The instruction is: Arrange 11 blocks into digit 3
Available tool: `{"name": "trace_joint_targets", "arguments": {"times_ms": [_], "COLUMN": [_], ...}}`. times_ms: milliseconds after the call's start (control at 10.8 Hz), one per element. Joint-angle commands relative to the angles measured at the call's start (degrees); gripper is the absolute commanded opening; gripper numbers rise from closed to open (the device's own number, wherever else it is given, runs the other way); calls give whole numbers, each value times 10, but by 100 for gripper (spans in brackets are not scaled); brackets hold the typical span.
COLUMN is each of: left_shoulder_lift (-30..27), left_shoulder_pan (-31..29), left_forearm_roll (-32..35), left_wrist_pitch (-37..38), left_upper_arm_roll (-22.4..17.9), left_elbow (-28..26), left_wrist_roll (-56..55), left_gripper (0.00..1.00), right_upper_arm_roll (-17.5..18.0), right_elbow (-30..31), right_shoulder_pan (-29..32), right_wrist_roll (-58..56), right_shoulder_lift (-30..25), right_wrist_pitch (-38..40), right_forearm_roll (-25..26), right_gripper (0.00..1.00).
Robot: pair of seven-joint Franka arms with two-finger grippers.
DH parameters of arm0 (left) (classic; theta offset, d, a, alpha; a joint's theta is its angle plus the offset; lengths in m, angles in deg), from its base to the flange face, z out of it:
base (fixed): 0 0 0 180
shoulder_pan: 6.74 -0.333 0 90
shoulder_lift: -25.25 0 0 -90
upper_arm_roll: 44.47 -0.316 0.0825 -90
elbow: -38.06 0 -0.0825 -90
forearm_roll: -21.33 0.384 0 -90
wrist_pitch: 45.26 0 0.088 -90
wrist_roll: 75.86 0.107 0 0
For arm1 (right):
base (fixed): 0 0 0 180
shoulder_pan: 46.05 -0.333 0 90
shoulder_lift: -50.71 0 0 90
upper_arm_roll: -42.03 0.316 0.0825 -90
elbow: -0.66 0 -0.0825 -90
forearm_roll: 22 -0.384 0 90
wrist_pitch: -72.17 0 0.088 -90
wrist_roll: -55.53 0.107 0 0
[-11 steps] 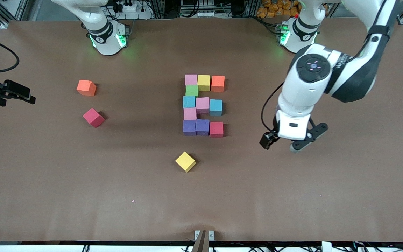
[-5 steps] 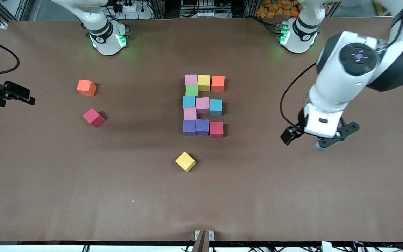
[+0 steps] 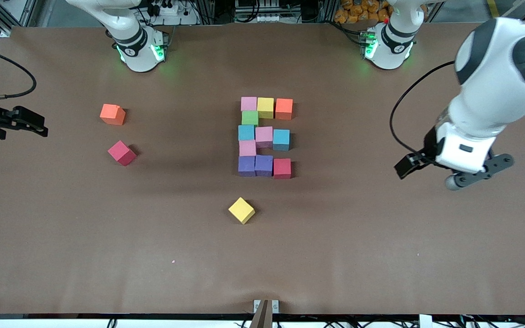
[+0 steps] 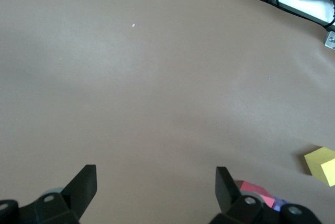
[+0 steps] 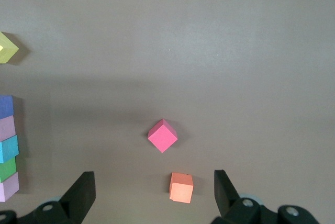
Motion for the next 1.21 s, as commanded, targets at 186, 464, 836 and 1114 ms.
{"name": "trace_joint_targets", "arguments": {"times_ms": [186, 464, 836, 1114], "left_shoulder_lift": [-59, -82, -120, -123], "left_shoulder_pan": [7, 7, 38, 62], "left_forearm_roll": [-67, -67, -64, -62], "left_wrist_pitch": [58, 91, 155, 174], "left_upper_arm_roll": [-82, -101, -145, -174], "left_elbow": [1, 1, 1, 1], "left_wrist_roll": [135, 176, 262, 323], "left_gripper": [100, 100, 100, 100], "right_upper_arm_roll": [2, 1, 1, 2], "right_elbow": [12, 12, 12, 11], "right_shoulder_pan": [-9, -9, -21, -26], "right_wrist_roll": [1, 3, 3, 3], "right_shoulder_lift": [-8, -7, -6, -5], "right_wrist_pitch": [-1, -3, -3, -6], "right_forearm_roll": [1, 0, 1, 0], "right_gripper": [100, 100, 100, 100]}}
